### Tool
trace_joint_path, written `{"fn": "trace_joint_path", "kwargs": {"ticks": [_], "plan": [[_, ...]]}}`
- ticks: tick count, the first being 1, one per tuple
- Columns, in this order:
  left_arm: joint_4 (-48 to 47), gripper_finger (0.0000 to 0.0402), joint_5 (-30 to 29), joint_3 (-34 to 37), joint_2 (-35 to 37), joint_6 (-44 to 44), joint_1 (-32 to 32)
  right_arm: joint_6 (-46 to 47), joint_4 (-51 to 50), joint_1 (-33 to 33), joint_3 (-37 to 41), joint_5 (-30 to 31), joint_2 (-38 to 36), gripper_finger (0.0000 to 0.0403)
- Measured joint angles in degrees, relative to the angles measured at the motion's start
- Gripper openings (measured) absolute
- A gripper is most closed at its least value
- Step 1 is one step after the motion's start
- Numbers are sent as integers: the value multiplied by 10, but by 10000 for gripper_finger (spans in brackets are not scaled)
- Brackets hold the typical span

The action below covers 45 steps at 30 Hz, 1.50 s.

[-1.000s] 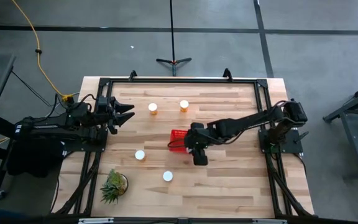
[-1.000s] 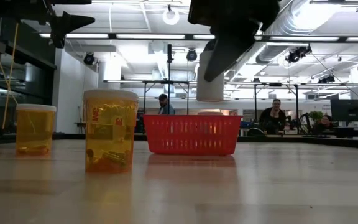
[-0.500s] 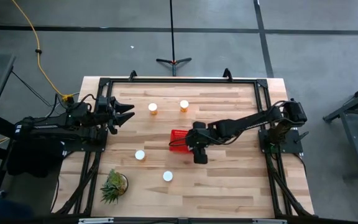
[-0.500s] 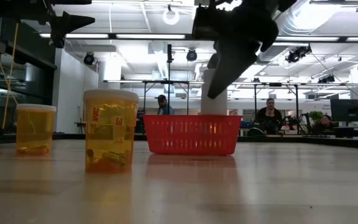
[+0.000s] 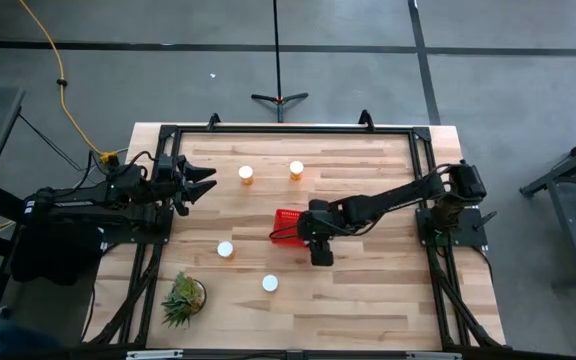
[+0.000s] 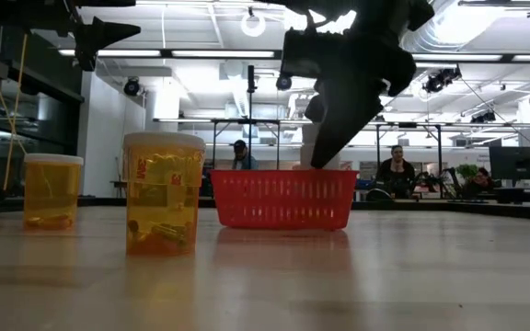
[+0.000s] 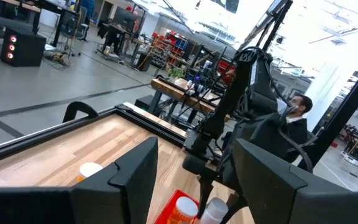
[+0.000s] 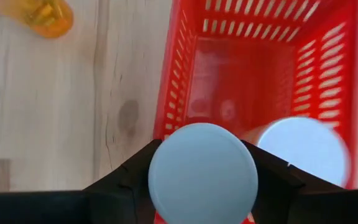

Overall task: Pick and place pill bottles into a basket
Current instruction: Put the white pill bottle into the red bin, then put the orange pill bottle into the red bin

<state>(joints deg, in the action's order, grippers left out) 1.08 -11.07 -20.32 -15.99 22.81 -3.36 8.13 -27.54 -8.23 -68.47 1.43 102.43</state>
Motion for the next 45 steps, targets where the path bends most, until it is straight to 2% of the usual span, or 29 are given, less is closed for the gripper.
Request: {"fn": "trace_joint_path", "kwargs": {"ticks": [6,15,20,35,45], "plan": [[0,246,0,0,0,0,0,2,1,0,0,-1,0,177],[0,246,0,0,0,0,0,6,0,0,0,-14,0,226],[0,246,1,0,0,0,0,4,-2,0,0,-14,0,239],[0,246,1,0,0,0,0,8,-17,0,-11,-48,-20,239],[0,246,1,0,0,0,0,-6,-20,22,-58,11,-80,222]]}}
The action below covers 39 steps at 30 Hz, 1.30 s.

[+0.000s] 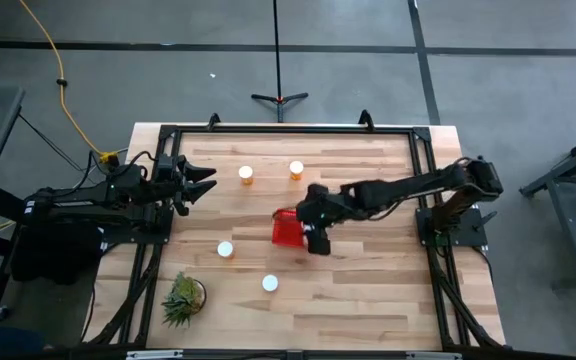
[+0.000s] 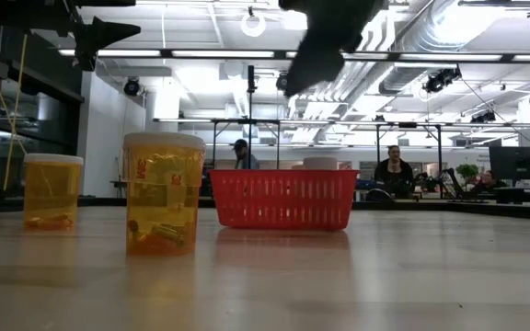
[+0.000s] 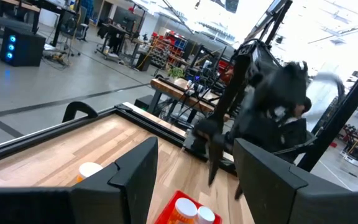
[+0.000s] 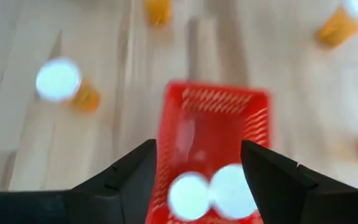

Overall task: Pick and place pill bottles into a basket
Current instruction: Put the orange pill bottle into the red bin

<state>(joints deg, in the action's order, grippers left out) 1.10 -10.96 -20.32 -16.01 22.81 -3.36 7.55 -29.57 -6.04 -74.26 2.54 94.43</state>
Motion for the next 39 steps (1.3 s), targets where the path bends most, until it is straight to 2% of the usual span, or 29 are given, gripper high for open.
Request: {"fn": "trace_joint_path", "kwargs": {"ticks": [10,18,24,28,32,36,39], "plan": [[0,246,0,0,0,4,0,-27,66,94,1,-50,-95,193],[0,246,0,0,0,4,0,-15,283,170,1,-169,-126,177],[0,246,0,0,0,17,0,-28,256,204,4,-194,-125,168],[0,246,-9,0,0,17,0,6,377,227,66,-245,-136,158],[0,246,-42,0,0,16,0,51,470,254,159,-248,-164,143],[-1,246,-54,0,0,16,0,45,492,273,230,-239,-172,135],[-1,246,-68,0,0,23,0,40,496,285,259,-205,-173,134]]}}
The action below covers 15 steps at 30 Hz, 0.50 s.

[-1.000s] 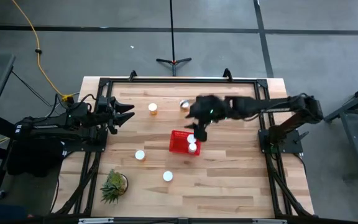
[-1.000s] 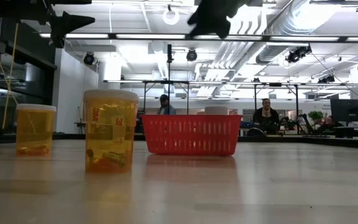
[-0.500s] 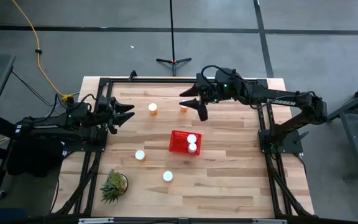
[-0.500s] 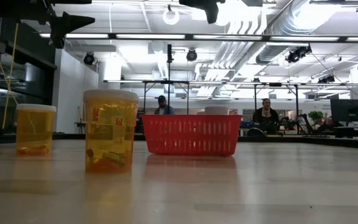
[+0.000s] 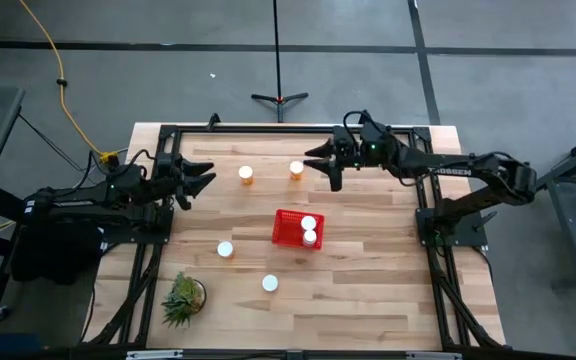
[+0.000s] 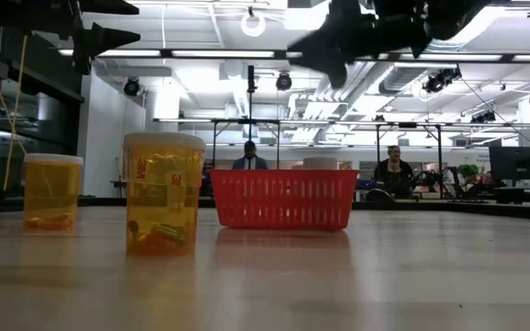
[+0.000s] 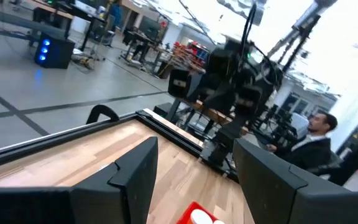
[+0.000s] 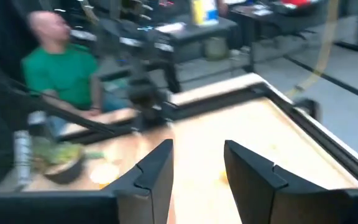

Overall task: Pick and place pill bottles into a basket
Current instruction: Put the orange pill bottle into the red bin

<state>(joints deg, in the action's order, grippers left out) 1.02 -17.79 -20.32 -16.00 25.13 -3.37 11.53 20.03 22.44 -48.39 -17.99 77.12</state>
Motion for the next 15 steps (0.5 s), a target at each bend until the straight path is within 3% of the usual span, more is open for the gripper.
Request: {"fn": "trace_joint_path", "kwargs": {"ticks": [5,11,15], "plan": [[0,246,-44,0,0,29,0,-39,-27,22,19,39,4,163],[0,246,-84,0,0,39,0,-75,-64,47,18,40,8,264],[0,246,-102,0,0,39,0,-104,-67,46,18,5,30,317]]}}
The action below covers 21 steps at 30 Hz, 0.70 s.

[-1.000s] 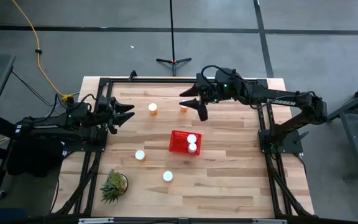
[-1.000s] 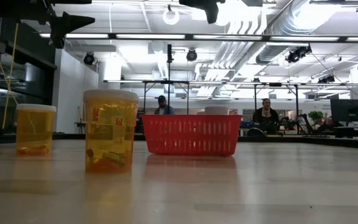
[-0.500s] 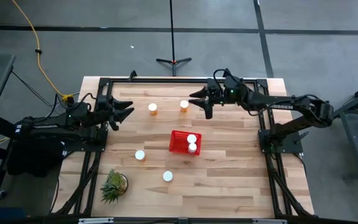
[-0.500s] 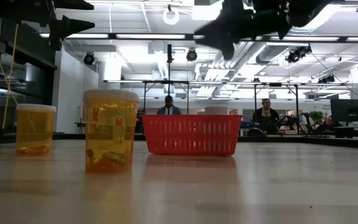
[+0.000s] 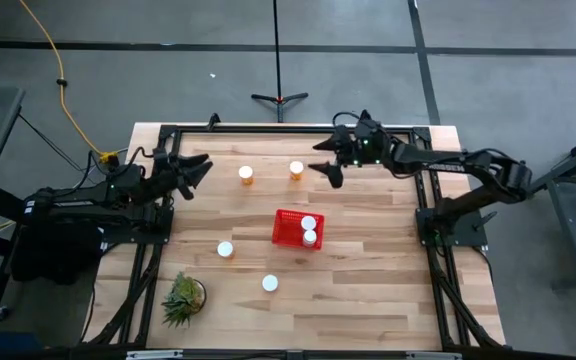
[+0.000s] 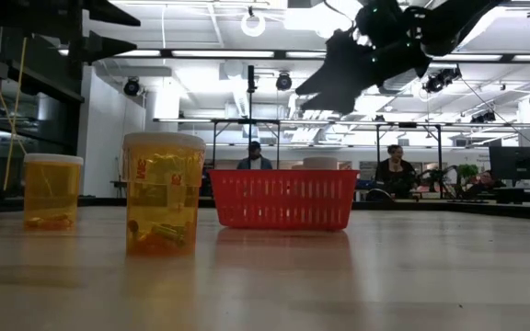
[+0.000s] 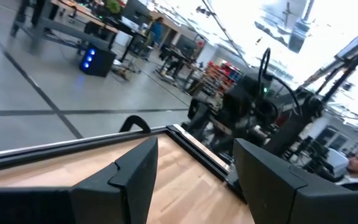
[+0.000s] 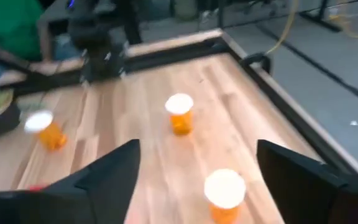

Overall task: Pick and place pill bottles into a basket
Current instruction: Put the orange pill bottle into the red bin

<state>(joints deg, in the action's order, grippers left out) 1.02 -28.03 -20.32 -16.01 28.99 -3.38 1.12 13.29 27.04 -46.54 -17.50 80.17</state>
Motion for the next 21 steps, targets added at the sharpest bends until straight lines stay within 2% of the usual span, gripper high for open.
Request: {"fn": "trace_joint_path", "kwargs": {"ticks": [3,8,17,21], "plan": [[0,246,-9,0,0,0,0,-21,-6,-6,-9,-2,27,330],[0,246,-11,0,0,-1,0,-26,-25,-5,-55,-2,91,329],[-1,246,-11,0,0,-2,0,-43,-214,-2,-212,6,205,328],[-6,246,-11,0,0,-2,0,-82,-256,0,-267,7,230,328]]}}
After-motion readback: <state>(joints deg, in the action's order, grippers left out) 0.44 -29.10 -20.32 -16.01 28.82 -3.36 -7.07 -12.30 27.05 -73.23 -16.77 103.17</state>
